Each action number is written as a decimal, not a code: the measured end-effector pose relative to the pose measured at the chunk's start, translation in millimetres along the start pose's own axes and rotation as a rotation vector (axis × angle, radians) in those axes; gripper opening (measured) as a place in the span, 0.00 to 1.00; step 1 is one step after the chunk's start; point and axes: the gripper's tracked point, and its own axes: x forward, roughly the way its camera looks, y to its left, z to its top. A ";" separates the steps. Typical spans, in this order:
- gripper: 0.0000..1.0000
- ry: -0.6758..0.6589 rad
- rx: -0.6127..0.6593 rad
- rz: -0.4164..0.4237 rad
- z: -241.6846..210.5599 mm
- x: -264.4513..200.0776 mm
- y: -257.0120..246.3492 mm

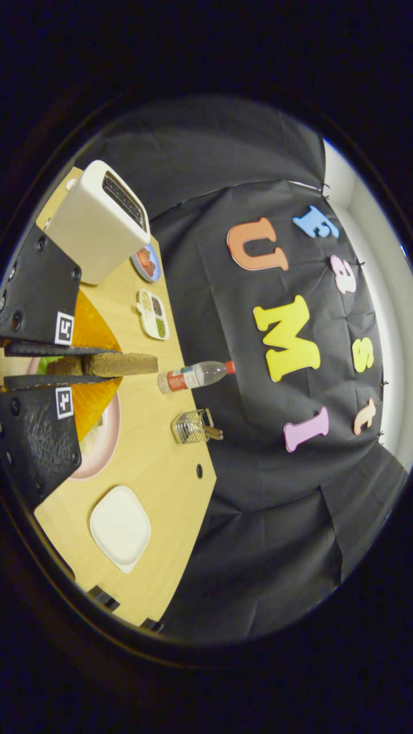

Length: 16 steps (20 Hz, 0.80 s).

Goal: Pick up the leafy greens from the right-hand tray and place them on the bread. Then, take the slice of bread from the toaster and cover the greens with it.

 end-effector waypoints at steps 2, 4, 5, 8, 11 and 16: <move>0.12 0.000 0.000 0.019 -5.9 0.4 6.9; 0.12 0.015 0.006 0.022 -14.8 4.0 7.5; 0.12 0.027 0.014 0.020 -19.6 5.2 5.3; 0.12 0.035 0.039 0.032 -23.9 5.7 -2.3; 0.17 0.036 0.053 0.017 -27.1 7.9 -19.2; 0.33 0.073 0.041 -0.011 -37.3 12.3 -45.1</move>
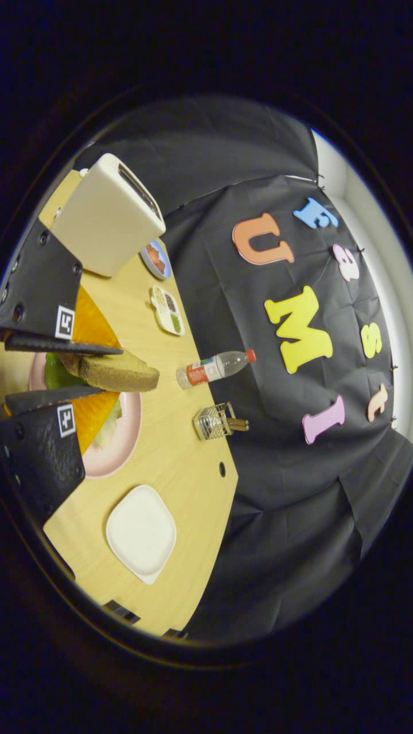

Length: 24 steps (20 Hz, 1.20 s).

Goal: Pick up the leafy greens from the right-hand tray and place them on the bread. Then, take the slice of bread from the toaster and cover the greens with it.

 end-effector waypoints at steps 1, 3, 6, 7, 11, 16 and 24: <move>0.38 0.010 -0.011 -0.019 -2.3 2.5 -9.0; 0.48 0.052 -0.020 -0.026 -10.5 7.8 -20.5; 0.63 0.080 -0.024 -0.034 -15.7 9.8 -38.6; 0.68 0.083 -0.025 -0.031 -16.0 10.2 -43.1; 0.83 0.057 -0.031 -0.021 -5.1 5.8 -54.7; 0.93 -0.151 -0.115 0.047 49.9 -30.2 -51.4; 0.95 -0.462 -0.335 0.038 143.7 -124.5 -96.4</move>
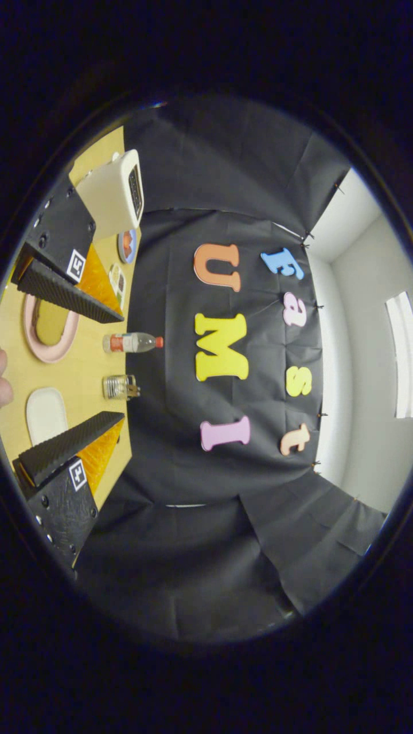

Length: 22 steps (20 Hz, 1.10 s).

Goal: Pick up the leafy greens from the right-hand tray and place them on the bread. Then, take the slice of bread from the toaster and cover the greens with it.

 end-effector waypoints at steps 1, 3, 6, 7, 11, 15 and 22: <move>0.95 0.002 -0.025 -0.016 3.4 -8.8 -11.2; 0.95 0.002 -0.046 -0.052 12.6 -23.8 -35.7; 0.95 0.007 -0.035 -0.104 20.5 -43.7 -69.4; 0.95 -0.002 -0.034 -0.121 24.2 -49.7 -79.1; 0.95 -0.022 -0.024 -0.146 37.9 -75.8 -101.4; 0.95 -0.049 -0.049 -0.186 45.1 -90.4 -114.2; 0.95 0.001 -0.037 -0.182 27.5 -84.6 -105.8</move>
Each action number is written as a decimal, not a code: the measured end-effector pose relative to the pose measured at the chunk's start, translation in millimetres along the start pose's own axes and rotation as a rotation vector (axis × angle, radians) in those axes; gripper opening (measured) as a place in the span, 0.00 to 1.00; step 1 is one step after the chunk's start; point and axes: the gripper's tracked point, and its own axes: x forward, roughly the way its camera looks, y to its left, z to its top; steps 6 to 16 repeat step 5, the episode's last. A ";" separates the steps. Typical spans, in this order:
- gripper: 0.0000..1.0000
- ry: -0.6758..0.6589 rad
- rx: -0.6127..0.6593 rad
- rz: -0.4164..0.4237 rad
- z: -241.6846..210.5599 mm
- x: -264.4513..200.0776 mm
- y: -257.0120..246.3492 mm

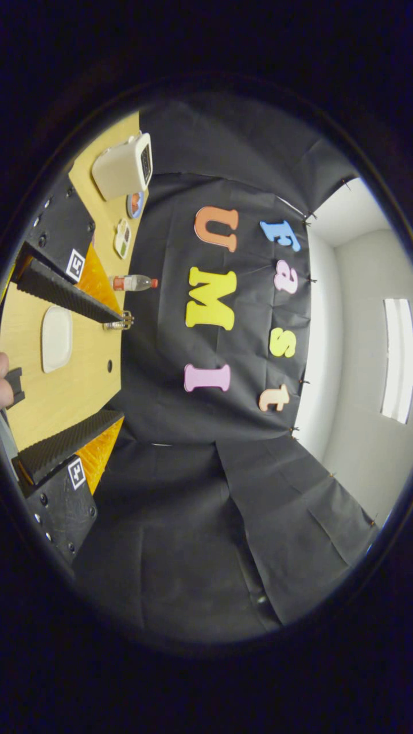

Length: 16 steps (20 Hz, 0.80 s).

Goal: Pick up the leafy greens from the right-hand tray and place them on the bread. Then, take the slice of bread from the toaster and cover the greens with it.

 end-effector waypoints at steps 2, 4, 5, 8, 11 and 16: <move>0.95 0.016 -0.010 -0.008 -5.2 4.4 -0.3; 0.95 0.016 -0.005 0.000 -4.5 4.6 2.7; 0.95 0.015 -0.003 0.003 -5.0 5.1 3.9; 0.95 0.015 -0.003 0.003 -5.0 5.1 3.9; 0.95 0.015 -0.003 0.003 -5.0 5.1 3.9; 0.95 0.015 -0.003 0.003 -5.0 5.1 3.9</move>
